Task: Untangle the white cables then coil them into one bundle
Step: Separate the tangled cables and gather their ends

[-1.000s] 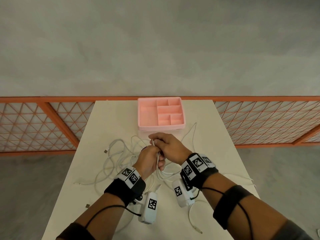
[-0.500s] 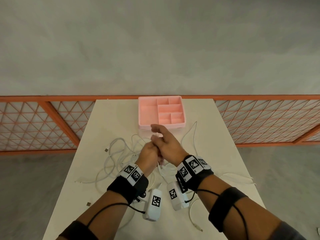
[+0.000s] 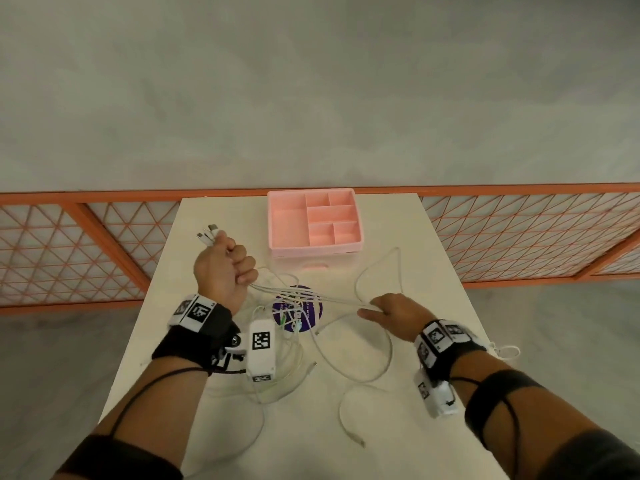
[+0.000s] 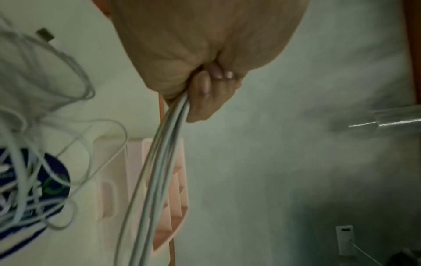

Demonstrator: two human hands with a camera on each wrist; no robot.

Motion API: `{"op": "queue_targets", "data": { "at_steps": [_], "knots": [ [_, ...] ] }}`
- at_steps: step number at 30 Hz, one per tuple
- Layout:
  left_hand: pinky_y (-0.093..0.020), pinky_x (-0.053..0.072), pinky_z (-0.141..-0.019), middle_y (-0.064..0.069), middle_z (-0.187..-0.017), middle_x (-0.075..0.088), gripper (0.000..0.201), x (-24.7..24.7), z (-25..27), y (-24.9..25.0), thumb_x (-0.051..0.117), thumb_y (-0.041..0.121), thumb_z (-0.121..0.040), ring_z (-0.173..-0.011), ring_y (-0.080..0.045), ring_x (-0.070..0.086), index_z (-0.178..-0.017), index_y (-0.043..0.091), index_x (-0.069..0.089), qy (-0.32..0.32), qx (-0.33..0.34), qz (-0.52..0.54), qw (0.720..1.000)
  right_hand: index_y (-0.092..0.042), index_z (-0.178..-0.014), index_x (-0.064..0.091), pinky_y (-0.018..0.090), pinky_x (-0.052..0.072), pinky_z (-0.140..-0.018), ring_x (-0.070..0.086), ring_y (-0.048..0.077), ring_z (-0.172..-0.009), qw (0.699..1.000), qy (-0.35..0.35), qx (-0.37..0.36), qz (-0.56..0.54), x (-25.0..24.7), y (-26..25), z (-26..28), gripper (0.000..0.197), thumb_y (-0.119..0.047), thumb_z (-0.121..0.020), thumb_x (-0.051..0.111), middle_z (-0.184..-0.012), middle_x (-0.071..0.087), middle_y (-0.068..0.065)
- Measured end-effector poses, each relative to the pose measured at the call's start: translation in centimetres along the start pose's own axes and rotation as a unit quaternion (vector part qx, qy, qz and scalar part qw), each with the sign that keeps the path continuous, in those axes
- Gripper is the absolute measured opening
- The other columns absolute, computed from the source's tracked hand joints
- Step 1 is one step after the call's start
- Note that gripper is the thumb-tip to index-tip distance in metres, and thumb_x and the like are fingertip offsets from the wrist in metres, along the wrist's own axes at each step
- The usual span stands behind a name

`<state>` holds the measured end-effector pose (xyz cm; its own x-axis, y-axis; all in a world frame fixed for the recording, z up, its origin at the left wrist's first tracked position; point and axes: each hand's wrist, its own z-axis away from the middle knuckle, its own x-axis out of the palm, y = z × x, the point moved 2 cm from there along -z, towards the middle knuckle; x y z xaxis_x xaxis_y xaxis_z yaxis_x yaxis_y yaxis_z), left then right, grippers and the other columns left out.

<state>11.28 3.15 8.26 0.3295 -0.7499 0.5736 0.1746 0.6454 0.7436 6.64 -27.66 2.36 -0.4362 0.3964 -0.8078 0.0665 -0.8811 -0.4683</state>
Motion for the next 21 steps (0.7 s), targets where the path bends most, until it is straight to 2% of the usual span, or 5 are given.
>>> {"op": "queue_targets", "data": {
  "at_steps": [12, 15, 17, 19, 21],
  "knots": [
    [-0.012, 0.013, -0.038, 0.007, -0.051, 0.025, 0.04, -2.5, -0.4, -0.5, 0.035, 0.031, -0.106, -0.036, -0.006, 0.017, -0.068, 0.022, 0.039, 0.033, -0.008, -0.084, 0.996, -0.012, -0.075, 0.063, 0.028, 0.041, -0.061, 0.058, 0.017, -0.068, 0.941, 0.139, 0.271, 0.146, -12.5, 13.8, 6.1, 0.046, -0.055, -0.09, 0.06, -0.072, 0.063, 0.003],
    [-0.012, 0.014, -0.037, 0.008, -0.049, 0.025, 0.043, -2.9, -0.2, -1.9, 0.035, 0.035, -0.107, -0.035, -0.006, 0.017, -0.066, 0.022, 0.036, 0.025, -0.033, -0.1, 0.994, -0.017, -0.069, 0.059, 0.031, 0.049, -0.064, 0.061, 0.022, -0.062, 0.907, 0.232, 0.305, 0.173, -15.1, 15.6, 7.9, 0.048, -0.056, -0.096, 0.048, -0.064, 0.062, 0.005],
    [-0.012, 0.015, -0.036, 0.008, -0.05, 0.023, 0.044, -2.4, 0.2, -3.1, 0.036, 0.034, -0.107, -0.035, -0.006, 0.017, -0.065, 0.023, 0.034, 0.013, -0.047, -0.112, 0.992, -0.019, -0.069, 0.055, 0.043, 0.05, -0.08, 0.059, 0.023, -0.064, 0.871, 0.278, 0.348, 0.207, -15.5, 16.2, 8.7, 0.059, -0.066, -0.095, 0.03, -0.061, 0.058, 0.005],
    [-0.013, 0.014, -0.036, 0.007, -0.05, 0.023, 0.044, -1.6, 0.8, -4.2, 0.036, 0.033, -0.107, -0.035, -0.006, 0.017, -0.064, 0.024, 0.033, -0.003, -0.06, -0.121, 0.991, -0.018, -0.072, 0.05, 0.049, 0.044, -0.09, 0.055, 0.024, -0.066, 0.834, 0.316, 0.39, 0.227, -14.9, 17.1, 9.2, 0.057, -0.06, -0.099, 0.023, -0.061, 0.054, 0.006],
    [-0.013, 0.013, -0.037, 0.008, -0.049, 0.024, 0.043, -1.1, 1.2, -4.9, 0.037, 0.032, -0.107, -0.035, -0.006, 0.017, -0.065, 0.023, 0.035, -0.011, -0.06, -0.139, 0.988, -0.014, -0.077, 0.053, 0.046, 0.048, -0.082, 0.055, 0.025, -0.066, 0.828, 0.311, 0.424, 0.196, -13.4, 18.8, 9.0, 0.051, -0.049, -0.102, 0.026, -0.064, 0.054, 0.009]
  ]
}}
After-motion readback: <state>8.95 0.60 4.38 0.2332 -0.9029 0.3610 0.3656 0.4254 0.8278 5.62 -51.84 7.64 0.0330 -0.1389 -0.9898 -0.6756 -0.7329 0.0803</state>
